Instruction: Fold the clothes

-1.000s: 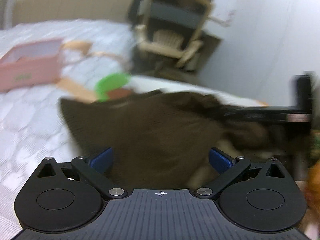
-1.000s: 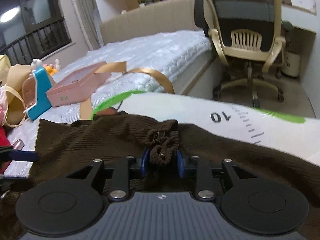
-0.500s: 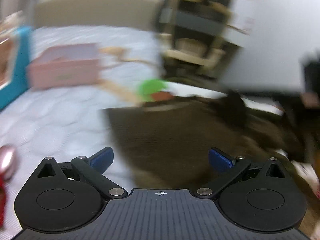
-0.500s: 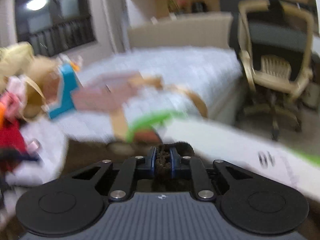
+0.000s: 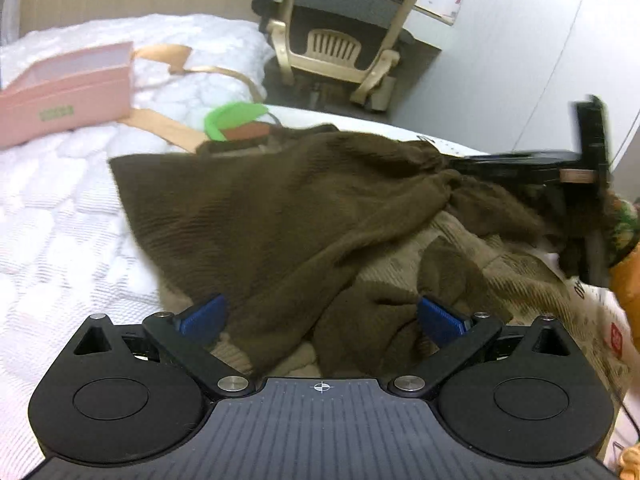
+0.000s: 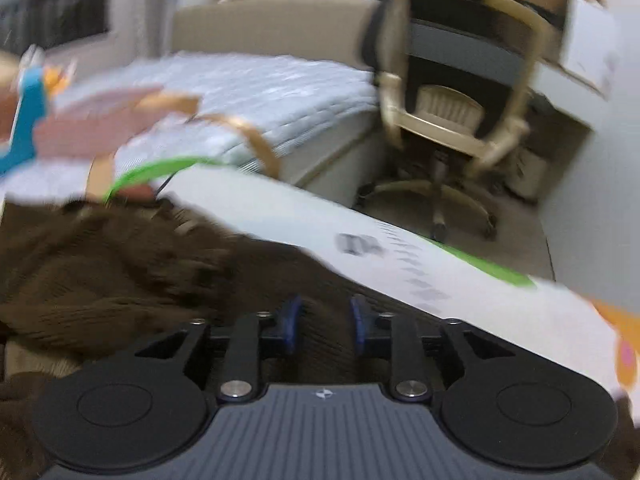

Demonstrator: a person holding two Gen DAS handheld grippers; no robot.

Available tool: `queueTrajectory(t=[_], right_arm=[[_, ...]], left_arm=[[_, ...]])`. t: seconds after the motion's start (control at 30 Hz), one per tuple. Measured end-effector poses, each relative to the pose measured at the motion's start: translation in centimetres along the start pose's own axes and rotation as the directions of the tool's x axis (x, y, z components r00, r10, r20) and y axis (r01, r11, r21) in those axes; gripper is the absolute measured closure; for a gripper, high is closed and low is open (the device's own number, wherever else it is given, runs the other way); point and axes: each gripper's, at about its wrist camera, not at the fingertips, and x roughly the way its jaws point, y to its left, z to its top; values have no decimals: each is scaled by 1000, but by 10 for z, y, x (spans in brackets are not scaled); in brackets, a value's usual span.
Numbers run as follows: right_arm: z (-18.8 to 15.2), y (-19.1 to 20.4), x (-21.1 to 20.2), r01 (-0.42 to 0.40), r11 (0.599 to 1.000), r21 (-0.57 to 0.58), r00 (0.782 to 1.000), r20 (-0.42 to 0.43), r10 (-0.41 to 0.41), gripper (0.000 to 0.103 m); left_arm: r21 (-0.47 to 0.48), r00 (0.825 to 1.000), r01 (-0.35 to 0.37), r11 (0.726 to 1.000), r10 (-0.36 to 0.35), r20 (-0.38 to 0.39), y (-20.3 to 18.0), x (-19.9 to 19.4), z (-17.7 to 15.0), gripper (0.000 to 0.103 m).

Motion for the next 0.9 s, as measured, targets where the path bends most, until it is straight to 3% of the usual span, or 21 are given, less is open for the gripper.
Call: queueTrajectory(t=[0.03, 0.1, 0.2, 0.27, 0.33, 0.4, 0.43, 0.47, 0.5, 0.57, 0.67, 0.77, 0.9], right_arm=[[-2, -19, -17, 4, 999, 46, 1000, 31, -5, 60], [-9, -58, -52, 30, 991, 134, 993, 106, -45, 31], [-26, -118, -85, 100, 949, 298, 981, 129, -144, 27], [-42, -150, -92, 127, 907, 402, 979, 99, -181, 27], [-60, -163, -89, 123, 875, 468, 984, 55, -168, 26], [-75, -162, -78, 109, 868, 485, 990, 23, -137, 27], [-79, -155, -71, 102, 877, 470, 993, 10, -121, 27], [-84, -148, -64, 95, 886, 454, 994, -3, -105, 38], [-84, -137, -57, 105, 906, 410, 994, -18, -107, 68], [-66, -106, -55, 134, 953, 273, 990, 1, -139, 90], [-6, -51, -85, 0, 990, 139, 987, 160, -22, 91], [58, 17, -111, -147, 988, -49, 947, 283, 155, 91], [101, 109, -102, -329, 920, -213, 891, 253, 377, 91]], left_arm=[[-7, 1000, -13, 1000, 13, 14, -3, -2, 2, 0], [-33, 998, -26, 999, 28, 51, -8, -5, 7, 0], [-89, 993, -15, 996, 25, 115, -12, -8, 16, 0], [-113, 989, 1, 994, 16, 145, -15, -7, 22, 0], [-123, 988, 6, 992, 13, 155, -18, -5, 26, 0], [-129, 988, 7, 992, 13, 157, -22, -5, 27, 0], [-132, 987, 7, 991, 14, 158, -23, -6, 27, 0], [-134, 987, 4, 991, 18, 158, -22, -10, 26, 0], [-137, 987, -2, 991, 25, 161, -20, -13, 24, 0], [-142, 984, -23, 990, 47, 170, -13, -22, 19, 0], [-158, 980, -53, 986, 82, 180, 1, -34, 14, 0], [-196, 977, -61, 979, 99, 191, 16, -41, 9, 0], [-236, 976, -35, 971, 84, 201, 23, -45, 4, 0]])
